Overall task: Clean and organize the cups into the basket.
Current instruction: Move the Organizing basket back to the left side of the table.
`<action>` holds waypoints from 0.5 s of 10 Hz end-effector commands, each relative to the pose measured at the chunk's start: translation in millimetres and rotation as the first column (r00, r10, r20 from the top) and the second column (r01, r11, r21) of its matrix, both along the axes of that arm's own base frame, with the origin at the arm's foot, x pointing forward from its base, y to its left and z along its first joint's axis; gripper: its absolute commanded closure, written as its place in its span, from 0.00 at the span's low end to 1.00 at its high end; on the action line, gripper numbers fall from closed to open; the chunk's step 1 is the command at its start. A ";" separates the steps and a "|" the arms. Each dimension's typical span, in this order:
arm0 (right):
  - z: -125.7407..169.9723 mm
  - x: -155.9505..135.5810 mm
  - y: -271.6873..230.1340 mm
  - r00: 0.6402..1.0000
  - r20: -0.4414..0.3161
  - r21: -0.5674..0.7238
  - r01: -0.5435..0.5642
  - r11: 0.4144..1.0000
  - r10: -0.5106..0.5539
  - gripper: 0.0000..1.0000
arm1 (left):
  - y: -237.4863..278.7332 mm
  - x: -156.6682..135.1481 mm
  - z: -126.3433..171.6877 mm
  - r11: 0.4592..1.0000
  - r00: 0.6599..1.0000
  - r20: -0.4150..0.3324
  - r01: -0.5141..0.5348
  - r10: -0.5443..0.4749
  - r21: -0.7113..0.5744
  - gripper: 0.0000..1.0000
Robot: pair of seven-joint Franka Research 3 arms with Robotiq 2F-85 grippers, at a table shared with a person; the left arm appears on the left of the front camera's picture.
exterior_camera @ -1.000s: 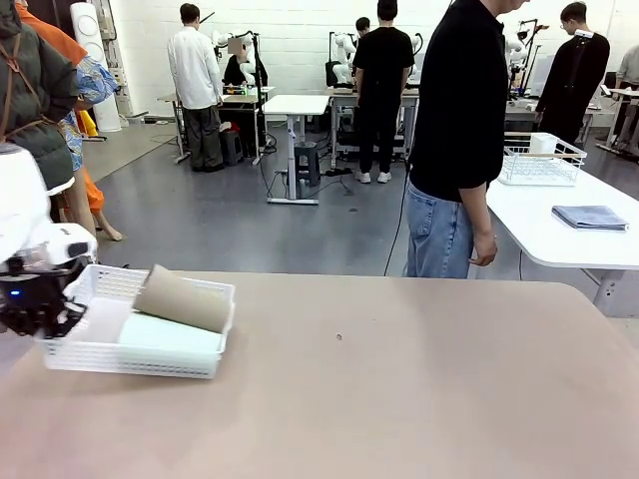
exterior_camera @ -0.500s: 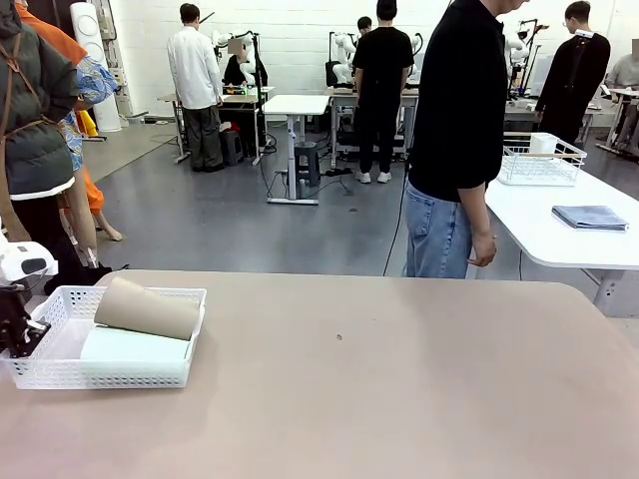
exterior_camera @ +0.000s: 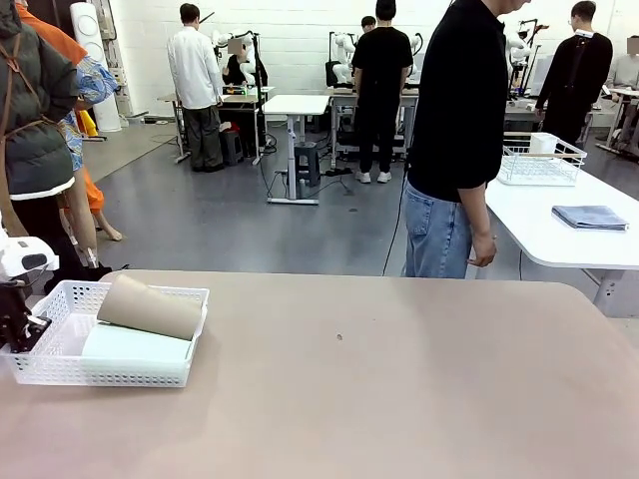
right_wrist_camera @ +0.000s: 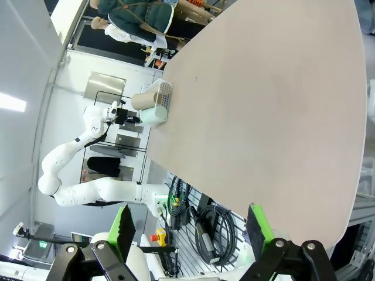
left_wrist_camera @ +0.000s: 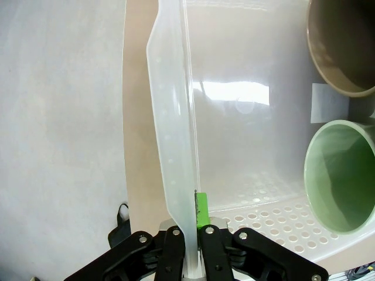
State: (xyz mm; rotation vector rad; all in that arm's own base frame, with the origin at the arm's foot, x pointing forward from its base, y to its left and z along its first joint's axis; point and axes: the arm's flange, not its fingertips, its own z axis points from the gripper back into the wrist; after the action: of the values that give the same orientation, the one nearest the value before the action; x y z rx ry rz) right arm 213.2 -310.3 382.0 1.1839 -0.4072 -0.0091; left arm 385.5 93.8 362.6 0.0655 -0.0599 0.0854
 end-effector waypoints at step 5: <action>0.4 1.1 1.2 1.000 0.000 -0.001 -0.004 1.000 0.004 0.00 | 5.5 3.6 -7.6 0.998 0.999 -0.008 0.043 -0.043 -0.039 0.96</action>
State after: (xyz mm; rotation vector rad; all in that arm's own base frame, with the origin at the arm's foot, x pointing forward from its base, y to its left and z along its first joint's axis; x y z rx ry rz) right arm 213.2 -310.3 382.0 1.1839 -0.4072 -0.0091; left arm 385.5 95.8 358.6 0.0567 -0.0513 0.0821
